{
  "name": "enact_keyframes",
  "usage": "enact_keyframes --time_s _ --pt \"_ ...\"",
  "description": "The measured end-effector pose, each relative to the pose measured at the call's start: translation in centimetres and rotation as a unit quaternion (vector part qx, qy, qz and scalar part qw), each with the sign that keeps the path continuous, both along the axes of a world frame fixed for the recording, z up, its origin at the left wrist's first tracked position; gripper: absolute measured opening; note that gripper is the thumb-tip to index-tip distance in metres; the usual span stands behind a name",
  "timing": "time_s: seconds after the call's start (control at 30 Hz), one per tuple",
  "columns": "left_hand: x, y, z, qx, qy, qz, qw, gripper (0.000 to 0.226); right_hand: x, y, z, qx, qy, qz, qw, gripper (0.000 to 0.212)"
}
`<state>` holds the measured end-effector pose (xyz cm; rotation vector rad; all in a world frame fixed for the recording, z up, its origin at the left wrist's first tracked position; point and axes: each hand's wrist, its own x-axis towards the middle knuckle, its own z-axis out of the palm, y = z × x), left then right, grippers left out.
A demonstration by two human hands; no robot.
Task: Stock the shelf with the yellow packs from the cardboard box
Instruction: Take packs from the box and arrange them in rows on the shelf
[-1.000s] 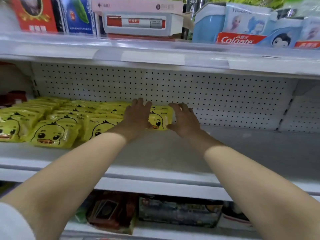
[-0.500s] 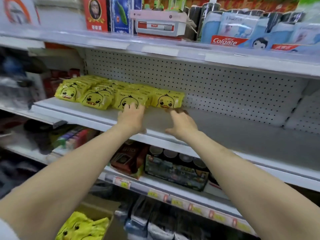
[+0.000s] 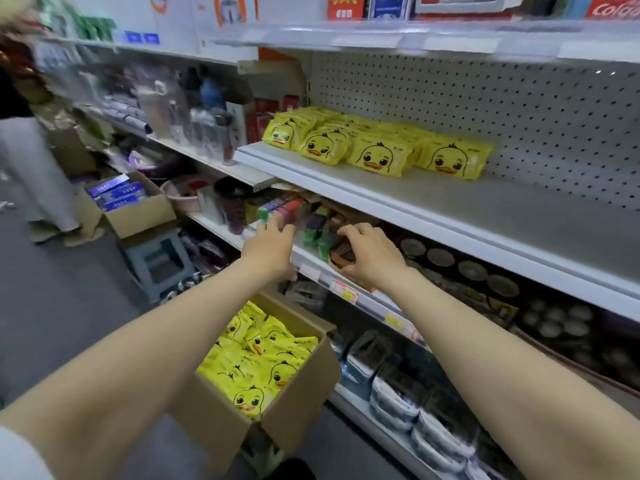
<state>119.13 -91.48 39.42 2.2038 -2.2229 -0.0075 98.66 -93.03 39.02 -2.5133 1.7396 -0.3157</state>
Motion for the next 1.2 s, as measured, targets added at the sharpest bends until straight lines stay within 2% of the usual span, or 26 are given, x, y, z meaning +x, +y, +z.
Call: enact_keyframes --time_s 0.23,0.5,0.57,0.67,0.87,1.03,1.2 --pt "6.7 0.2 -2.1 0.014 0.012 0.047 0.999 0.081 7.0 -1.9 -2.3 0.029 0.019 0.048 0.998 0.072" --pt "15.1 -5.3 -9.9 0.135 0.043 0.013 0.990 0.099 15.9 -7.7 -9.1 0.122 0.053 0.068 0.989 0.060" --pt "17.8 -7.1 -12.2 0.166 0.044 -0.001 0.985 0.098 18.6 -9.4 -11.5 0.162 0.066 0.057 0.983 0.066" --pt "22.4 -9.8 -15.9 0.213 0.041 -0.019 0.976 0.094 22.5 -11.7 -15.3 0.228 0.093 0.049 0.968 0.078" --pt "30.0 -14.8 -23.1 0.287 0.054 -0.031 0.956 0.084 28.0 -15.6 -22.7 0.322 0.091 0.021 0.942 0.076" --pt "31.5 -17.4 -29.3 0.344 0.097 -0.067 0.931 0.080 28.3 -15.5 -28.0 0.412 0.085 -0.041 0.906 0.070" --pt "30.4 -19.7 -34.4 0.359 0.087 -0.110 0.923 0.079 25.5 -14.9 -31.5 0.469 0.081 -0.102 0.873 0.063"
